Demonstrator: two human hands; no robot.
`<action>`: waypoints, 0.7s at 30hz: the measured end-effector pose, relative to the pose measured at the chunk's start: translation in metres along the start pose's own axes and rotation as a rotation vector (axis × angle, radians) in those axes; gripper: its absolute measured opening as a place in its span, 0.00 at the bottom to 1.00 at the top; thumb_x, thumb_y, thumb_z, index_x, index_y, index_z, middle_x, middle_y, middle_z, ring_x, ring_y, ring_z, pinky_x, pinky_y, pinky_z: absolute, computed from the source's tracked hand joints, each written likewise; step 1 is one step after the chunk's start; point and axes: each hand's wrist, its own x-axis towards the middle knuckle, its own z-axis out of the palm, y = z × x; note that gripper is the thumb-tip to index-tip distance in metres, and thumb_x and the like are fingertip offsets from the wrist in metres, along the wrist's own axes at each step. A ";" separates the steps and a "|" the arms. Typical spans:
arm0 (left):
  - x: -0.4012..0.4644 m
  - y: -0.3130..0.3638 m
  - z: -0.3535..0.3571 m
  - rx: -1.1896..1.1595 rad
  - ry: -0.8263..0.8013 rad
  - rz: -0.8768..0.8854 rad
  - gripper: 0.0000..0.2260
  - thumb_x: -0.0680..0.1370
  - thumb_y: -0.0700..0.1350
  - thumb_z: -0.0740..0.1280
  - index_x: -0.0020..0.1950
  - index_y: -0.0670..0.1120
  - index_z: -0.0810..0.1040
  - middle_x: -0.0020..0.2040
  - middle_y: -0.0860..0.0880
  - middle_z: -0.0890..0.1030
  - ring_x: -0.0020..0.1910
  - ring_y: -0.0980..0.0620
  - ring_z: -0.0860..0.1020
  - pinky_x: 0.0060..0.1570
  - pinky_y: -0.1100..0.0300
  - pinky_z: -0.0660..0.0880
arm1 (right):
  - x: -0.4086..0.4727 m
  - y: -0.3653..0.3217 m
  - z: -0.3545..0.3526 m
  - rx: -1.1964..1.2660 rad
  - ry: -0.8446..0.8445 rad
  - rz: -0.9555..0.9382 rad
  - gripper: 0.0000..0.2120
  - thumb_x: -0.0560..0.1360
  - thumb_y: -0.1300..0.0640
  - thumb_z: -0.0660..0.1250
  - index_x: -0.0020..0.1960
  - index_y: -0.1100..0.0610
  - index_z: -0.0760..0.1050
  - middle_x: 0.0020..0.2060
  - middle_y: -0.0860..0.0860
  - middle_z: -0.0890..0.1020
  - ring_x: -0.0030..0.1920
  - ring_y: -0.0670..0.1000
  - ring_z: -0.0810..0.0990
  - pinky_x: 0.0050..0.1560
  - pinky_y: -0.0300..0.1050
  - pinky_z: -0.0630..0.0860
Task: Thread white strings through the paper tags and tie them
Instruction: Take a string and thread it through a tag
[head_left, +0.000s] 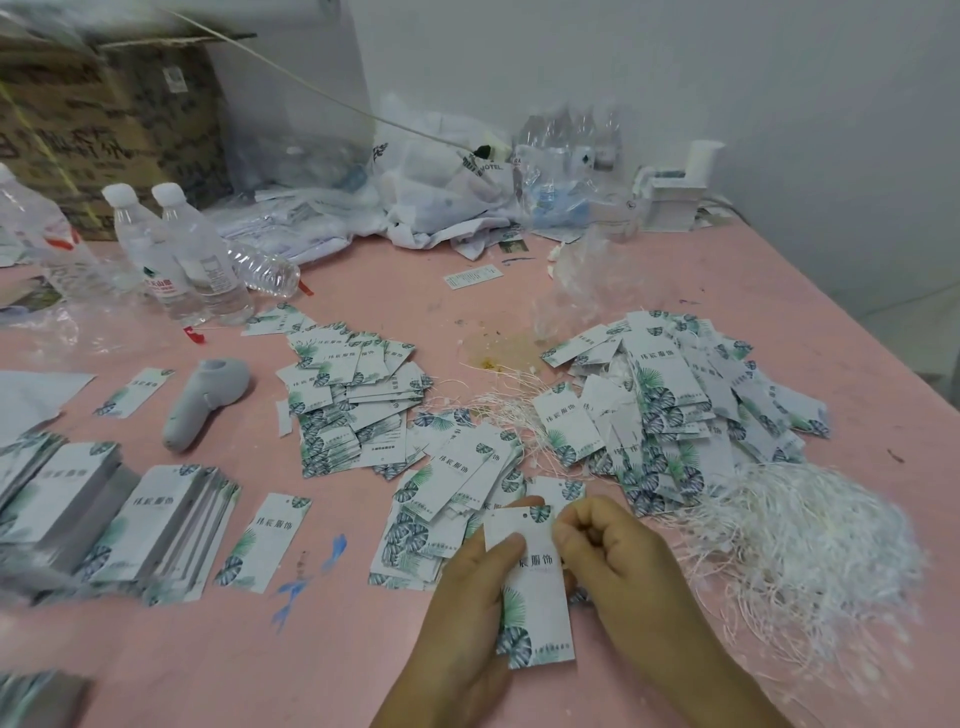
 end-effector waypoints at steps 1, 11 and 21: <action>0.000 -0.002 0.000 0.020 0.002 0.013 0.17 0.74 0.40 0.68 0.62 0.38 0.79 0.54 0.31 0.82 0.46 0.37 0.83 0.43 0.49 0.81 | 0.001 0.003 0.000 -0.013 0.015 0.007 0.05 0.79 0.51 0.65 0.44 0.47 0.75 0.34 0.52 0.80 0.33 0.49 0.77 0.36 0.49 0.76; 0.000 -0.005 -0.005 0.298 0.014 0.287 0.20 0.69 0.47 0.74 0.62 0.52 0.81 0.53 0.39 0.84 0.49 0.38 0.83 0.48 0.45 0.81 | 0.000 0.008 0.005 -0.070 0.092 0.044 0.07 0.77 0.53 0.67 0.41 0.47 0.75 0.29 0.52 0.76 0.29 0.43 0.70 0.30 0.41 0.69; -0.004 -0.006 -0.001 0.353 0.062 0.422 0.18 0.70 0.40 0.73 0.58 0.55 0.83 0.51 0.42 0.85 0.46 0.46 0.84 0.45 0.52 0.81 | 0.001 0.004 0.010 -0.060 0.109 0.088 0.07 0.75 0.54 0.68 0.38 0.48 0.75 0.26 0.48 0.74 0.27 0.42 0.68 0.28 0.37 0.67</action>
